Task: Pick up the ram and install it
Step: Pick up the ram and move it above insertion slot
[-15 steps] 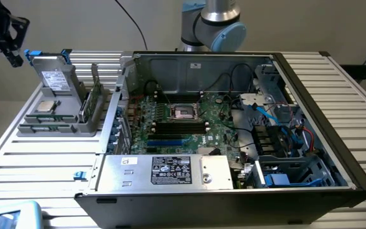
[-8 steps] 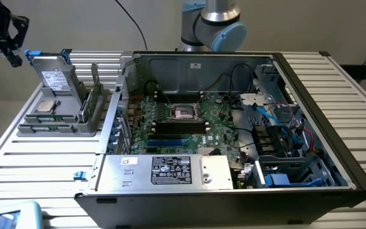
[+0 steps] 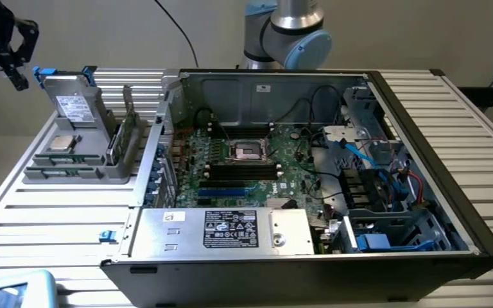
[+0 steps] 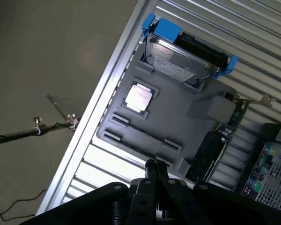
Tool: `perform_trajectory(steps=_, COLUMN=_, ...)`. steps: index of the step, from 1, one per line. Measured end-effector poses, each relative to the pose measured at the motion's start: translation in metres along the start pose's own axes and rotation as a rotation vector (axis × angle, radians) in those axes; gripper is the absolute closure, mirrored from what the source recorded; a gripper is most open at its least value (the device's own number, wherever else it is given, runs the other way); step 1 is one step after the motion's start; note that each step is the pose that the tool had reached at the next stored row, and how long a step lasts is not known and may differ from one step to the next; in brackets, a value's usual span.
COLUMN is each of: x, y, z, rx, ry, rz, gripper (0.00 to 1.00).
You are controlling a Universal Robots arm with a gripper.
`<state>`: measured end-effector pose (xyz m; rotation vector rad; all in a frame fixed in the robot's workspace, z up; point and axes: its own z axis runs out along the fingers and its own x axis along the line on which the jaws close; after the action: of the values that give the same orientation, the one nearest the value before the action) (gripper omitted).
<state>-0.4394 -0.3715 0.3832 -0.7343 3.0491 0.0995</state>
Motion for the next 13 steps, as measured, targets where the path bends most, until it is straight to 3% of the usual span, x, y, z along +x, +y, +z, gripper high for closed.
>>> perform_trajectory(steps=13, x=0.0, y=0.0, z=0.0, rx=-0.0044, ry=0.0144, rz=-0.235, gripper=0.89)
